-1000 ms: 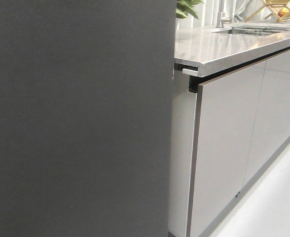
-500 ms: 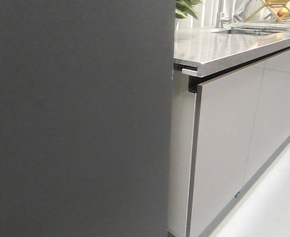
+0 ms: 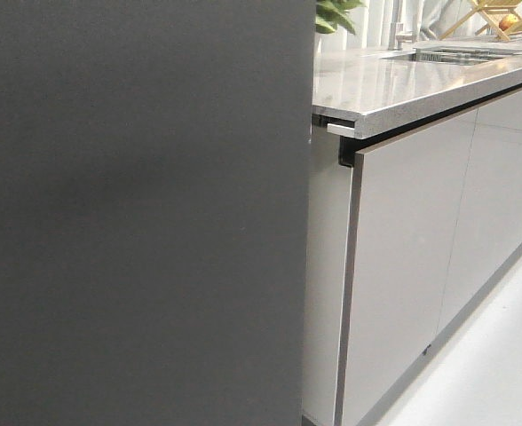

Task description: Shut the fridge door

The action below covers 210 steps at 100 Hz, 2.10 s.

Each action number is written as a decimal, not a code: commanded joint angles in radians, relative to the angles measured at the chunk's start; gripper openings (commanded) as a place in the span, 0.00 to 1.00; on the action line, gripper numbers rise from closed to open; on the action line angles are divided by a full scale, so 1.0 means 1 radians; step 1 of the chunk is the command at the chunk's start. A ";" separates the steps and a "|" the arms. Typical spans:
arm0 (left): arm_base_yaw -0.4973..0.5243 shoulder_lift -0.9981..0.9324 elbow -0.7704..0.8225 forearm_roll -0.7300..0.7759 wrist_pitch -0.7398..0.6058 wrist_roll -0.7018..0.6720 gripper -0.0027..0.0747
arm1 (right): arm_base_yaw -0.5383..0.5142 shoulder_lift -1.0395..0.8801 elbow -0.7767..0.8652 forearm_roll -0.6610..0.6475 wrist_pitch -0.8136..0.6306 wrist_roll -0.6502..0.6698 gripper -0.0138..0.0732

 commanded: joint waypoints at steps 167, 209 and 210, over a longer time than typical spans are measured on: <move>0.005 -0.010 0.035 -0.004 -0.073 -0.004 0.01 | -0.398 -0.491 0.596 0.000 -0.286 0.018 0.11; 0.005 -0.010 0.035 -0.004 -0.073 -0.004 0.01 | -0.647 -0.669 1.010 0.000 -0.589 0.018 0.11; 0.005 -0.010 0.035 -0.004 -0.073 -0.004 0.01 | -0.647 -0.671 1.016 0.000 -0.595 0.018 0.11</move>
